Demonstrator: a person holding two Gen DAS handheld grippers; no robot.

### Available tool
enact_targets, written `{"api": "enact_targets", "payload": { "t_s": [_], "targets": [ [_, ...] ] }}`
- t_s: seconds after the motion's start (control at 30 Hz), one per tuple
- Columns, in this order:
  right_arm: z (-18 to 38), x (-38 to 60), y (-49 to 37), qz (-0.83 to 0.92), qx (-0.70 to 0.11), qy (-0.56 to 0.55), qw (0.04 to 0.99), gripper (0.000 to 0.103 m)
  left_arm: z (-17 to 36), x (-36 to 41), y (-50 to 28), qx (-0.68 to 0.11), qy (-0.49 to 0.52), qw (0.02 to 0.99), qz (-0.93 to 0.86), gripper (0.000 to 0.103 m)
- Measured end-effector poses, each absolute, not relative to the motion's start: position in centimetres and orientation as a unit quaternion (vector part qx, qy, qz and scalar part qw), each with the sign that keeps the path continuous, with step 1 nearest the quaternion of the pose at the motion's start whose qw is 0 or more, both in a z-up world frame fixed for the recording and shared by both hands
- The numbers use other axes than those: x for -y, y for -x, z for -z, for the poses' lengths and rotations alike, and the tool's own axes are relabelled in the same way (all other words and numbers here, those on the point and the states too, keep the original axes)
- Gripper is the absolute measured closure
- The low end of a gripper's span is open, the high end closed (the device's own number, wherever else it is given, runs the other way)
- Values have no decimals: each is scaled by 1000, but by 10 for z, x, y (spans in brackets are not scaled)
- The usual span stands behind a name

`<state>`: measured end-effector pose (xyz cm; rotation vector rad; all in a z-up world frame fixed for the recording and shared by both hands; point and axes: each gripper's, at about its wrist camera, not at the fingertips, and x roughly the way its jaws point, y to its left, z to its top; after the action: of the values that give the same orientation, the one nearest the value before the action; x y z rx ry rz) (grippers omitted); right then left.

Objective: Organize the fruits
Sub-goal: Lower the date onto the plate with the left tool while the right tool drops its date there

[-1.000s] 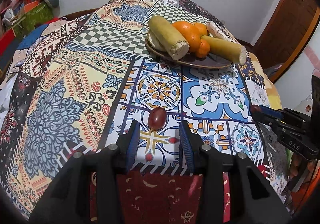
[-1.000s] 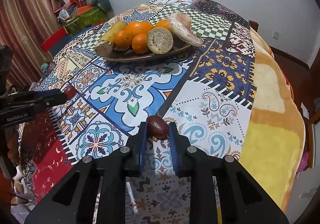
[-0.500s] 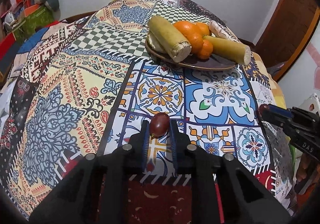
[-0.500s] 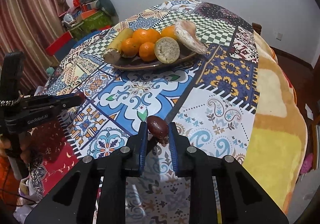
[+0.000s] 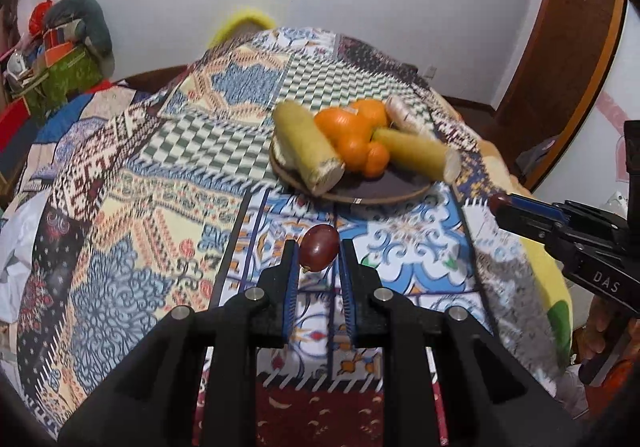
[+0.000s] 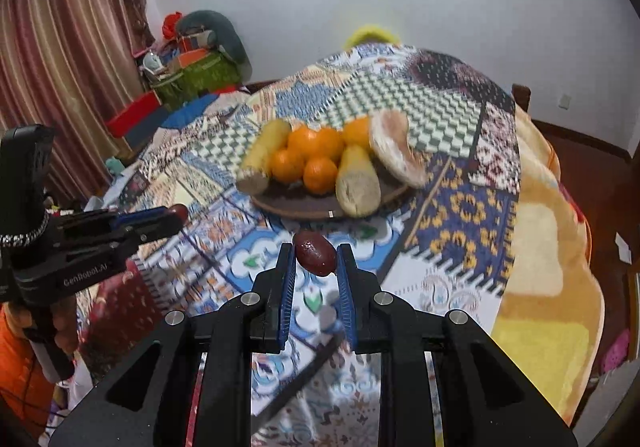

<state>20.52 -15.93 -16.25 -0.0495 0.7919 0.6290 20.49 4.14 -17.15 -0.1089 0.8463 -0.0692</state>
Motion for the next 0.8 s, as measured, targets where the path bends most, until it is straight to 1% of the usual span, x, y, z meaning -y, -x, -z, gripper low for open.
{"api": "enact_targets", "payload": {
  "t_s": [0.4,0.8],
  "targets": [
    [146,146,-230,-316,-348,26,882,84,148,-28,-234,-374,49,924,57,84],
    [156,132,-255,-324,-352,40,877,84,167,-12,-270,-388,44,917,83,84]
  ]
}}
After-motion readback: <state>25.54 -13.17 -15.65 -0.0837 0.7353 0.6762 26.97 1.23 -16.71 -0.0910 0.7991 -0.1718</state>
